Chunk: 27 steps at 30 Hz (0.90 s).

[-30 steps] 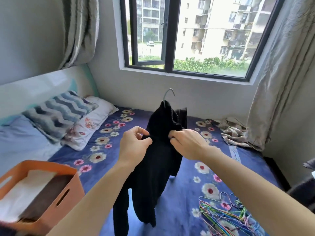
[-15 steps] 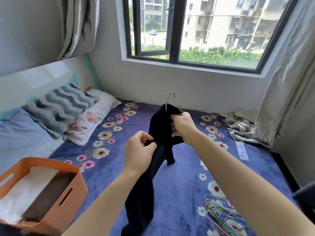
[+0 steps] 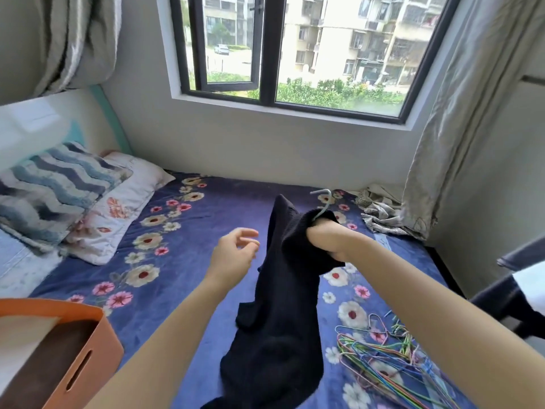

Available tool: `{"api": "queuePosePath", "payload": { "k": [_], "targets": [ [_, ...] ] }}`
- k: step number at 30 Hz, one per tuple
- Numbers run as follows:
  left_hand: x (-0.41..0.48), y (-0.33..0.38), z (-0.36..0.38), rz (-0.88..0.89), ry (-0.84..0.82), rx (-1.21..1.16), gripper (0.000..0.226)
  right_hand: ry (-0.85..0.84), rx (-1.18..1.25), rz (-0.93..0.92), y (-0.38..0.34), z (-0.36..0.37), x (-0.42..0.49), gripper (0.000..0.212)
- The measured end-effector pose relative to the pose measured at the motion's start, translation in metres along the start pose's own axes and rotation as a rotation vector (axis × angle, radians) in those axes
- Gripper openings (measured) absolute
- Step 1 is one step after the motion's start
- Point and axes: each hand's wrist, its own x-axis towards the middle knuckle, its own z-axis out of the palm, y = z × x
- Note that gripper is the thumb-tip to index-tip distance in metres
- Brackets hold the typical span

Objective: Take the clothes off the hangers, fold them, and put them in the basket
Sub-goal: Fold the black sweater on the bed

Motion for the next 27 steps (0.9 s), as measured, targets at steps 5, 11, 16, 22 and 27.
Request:
{"api": "queuePosePath", "payload": {
  "k": [5,11,16,22,27],
  "targets": [
    [0.031,0.0,0.021,0.528,-0.018,0.478,0.058,-0.124,-0.311,-0.051,0.014,-0.016,-0.027,0.031],
    [0.031,-0.001,0.05,0.947,-0.198,0.589,0.025,-0.078,-0.42,-0.097,0.034,-0.037,-0.051,0.035],
    [0.026,-0.003,0.039,1.01,-0.281,0.615,0.057,-0.03,-0.459,-0.104,0.059,-0.058,-0.063,0.027],
    [0.027,-0.021,0.009,0.987,-0.188,0.615,0.038,-0.033,-0.181,-0.146,0.091,-0.083,-0.068,0.033],
    [0.028,-0.038,0.0,0.889,-0.061,0.571,0.012,0.026,-0.007,-0.235,0.092,-0.114,-0.064,0.026]
  ]
}}
